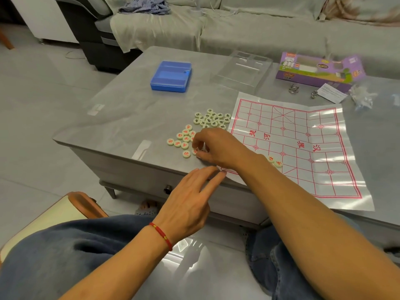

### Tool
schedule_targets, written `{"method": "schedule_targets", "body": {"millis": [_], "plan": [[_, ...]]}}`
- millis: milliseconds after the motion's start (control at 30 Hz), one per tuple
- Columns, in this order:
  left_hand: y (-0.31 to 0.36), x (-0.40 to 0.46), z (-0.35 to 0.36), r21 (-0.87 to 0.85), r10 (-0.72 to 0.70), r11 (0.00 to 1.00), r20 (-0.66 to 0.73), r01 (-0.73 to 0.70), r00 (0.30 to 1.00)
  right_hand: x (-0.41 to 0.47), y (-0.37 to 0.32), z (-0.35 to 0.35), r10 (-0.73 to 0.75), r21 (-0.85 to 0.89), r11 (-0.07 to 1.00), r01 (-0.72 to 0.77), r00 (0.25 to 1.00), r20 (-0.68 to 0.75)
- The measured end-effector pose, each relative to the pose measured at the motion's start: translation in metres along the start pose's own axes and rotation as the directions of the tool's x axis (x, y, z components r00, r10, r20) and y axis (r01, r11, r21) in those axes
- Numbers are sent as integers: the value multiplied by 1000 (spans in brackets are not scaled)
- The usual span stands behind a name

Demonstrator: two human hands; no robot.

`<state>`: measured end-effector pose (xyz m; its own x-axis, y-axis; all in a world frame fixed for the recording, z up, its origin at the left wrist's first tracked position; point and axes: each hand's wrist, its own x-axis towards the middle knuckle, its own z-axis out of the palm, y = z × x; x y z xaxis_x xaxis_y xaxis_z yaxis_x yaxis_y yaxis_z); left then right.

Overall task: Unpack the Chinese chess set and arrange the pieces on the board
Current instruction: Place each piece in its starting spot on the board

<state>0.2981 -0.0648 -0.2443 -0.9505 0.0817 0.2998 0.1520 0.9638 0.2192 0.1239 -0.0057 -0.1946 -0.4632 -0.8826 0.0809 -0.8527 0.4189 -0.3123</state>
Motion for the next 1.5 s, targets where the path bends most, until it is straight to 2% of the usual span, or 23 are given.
{"method": "schedule_targets", "body": {"millis": [167,233,333,467,600,900,1133,1433,1500], "plan": [[1,0,2,8,-22,1000,-5,22,1000,0,1,-5,-15,8,1000,15,1000,20],[-2,-1,5,21,-33,999,-3,33,999,-5,8,-18,27,58,998,-25,999,-25],[-4,-2,9,50,6,999,-10,-5,1000,-25,35,-43,176,93,981,-168,981,-85],[-1,-3,15,108,49,993,11,-50,999,-68,86,-63,406,97,911,-401,913,-46],[3,-3,20,100,18,995,22,-20,1000,-95,113,-68,506,109,859,-500,862,-34],[-1,1,19,44,22,999,22,-23,1000,-105,120,-68,525,123,845,-520,851,-7],[-3,-3,20,63,37,997,32,-39,999,-108,125,-74,643,-37,766,-642,764,53],[-1,2,22,109,25,994,45,-29,999,-104,126,-73,662,11,750,-662,749,-15],[-2,2,22,109,32,993,41,-36,999,-98,114,-73,614,31,789,-614,785,-87]]}}
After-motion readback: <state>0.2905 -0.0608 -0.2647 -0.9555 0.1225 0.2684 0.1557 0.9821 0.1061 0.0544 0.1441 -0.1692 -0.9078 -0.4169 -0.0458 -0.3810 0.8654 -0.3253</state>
